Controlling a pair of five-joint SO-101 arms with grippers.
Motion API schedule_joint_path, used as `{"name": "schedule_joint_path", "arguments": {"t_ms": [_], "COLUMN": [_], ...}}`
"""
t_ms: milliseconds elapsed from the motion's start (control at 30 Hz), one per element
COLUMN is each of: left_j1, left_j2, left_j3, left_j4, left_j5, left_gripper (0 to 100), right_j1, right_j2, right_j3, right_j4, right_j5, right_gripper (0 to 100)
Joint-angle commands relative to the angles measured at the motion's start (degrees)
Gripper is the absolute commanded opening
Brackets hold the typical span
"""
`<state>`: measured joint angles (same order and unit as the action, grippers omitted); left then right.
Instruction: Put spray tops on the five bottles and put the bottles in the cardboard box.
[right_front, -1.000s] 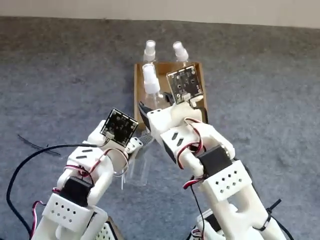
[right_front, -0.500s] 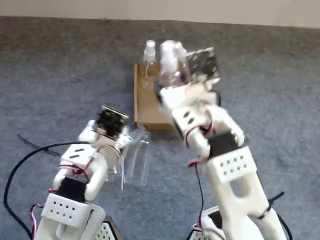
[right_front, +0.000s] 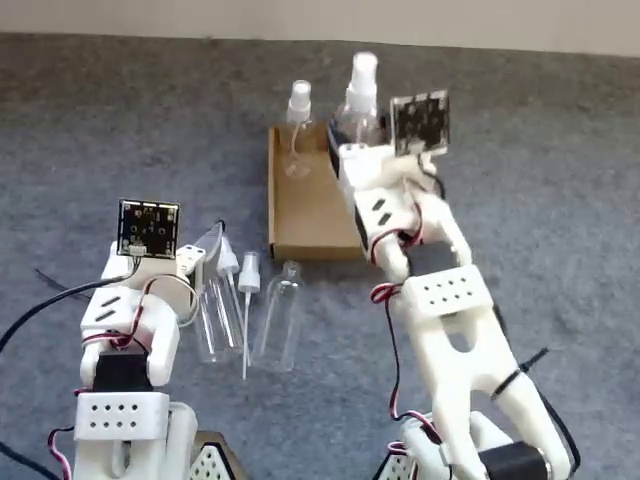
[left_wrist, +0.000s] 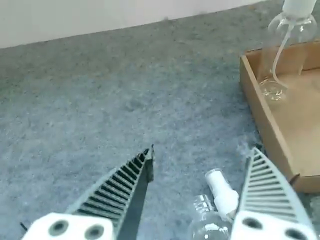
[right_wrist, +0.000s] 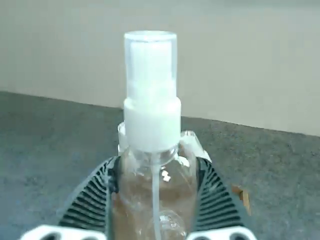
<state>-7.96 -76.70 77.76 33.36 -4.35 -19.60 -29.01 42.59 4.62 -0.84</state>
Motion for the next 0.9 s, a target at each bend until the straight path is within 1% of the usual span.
{"name": "schedule_joint_path", "arguments": {"t_ms": [0,167,367,533,667,867], "left_j1": [-0.4,-0.4,-0.1,0.8,0.8,0.8], "left_j2": [0.3,0.3,0.3,0.3,0.3,0.3], "left_j3": [-0.3,-0.3,-0.3,-0.2,-0.2,-0.2], "left_j4": [-1.4,-1.4,-1.3,-1.1,-1.1,-1.1], "left_j5": [0.4,0.5,0.6,0.4,0.4,0.4], "left_gripper": [21,19,19,19,19,19], "right_j1": [0.6,-3.6,-8.9,-9.5,-9.5,-9.5], "right_j2": [2.2,6.7,14.4,19.9,21.0,21.1], "right_j3": [7.6,7.4,2.1,-1.8,-1.7,-2.0], "right_j4": [-10.2,-11.2,-11.2,-11.9,-19.3,-20.1], "right_j5": [0.4,0.7,0.8,0.5,0.7,0.5], "right_gripper": [0.3,0.3,0.3,0.3,0.3,0.3]}}
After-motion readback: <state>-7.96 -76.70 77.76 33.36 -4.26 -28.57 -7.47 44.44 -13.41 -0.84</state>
